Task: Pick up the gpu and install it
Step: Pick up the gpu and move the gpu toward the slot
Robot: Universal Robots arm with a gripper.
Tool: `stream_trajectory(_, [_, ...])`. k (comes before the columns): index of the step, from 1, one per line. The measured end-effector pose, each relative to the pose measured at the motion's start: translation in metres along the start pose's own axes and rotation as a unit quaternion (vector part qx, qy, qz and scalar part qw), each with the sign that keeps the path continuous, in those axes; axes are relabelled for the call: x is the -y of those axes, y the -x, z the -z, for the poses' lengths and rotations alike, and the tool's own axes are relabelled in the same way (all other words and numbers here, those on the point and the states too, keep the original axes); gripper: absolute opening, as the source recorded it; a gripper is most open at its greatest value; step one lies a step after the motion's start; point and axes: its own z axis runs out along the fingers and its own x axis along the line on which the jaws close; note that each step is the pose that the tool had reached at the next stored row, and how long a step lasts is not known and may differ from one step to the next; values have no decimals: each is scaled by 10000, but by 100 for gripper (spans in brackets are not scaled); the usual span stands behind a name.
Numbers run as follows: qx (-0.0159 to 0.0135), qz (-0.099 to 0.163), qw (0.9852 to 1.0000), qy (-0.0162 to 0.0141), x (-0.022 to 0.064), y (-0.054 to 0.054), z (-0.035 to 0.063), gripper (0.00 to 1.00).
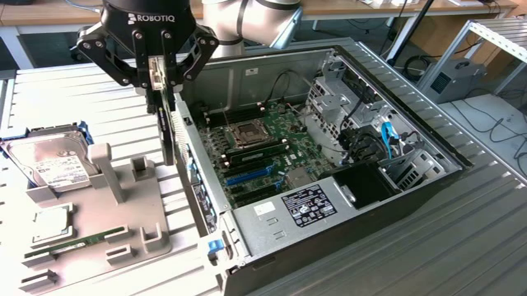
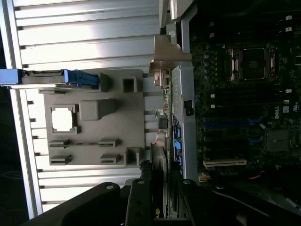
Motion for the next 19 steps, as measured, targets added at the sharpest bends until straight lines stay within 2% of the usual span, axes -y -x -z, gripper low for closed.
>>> stream_trajectory(19, [0,0,10000,-6,-4,58,2,26])
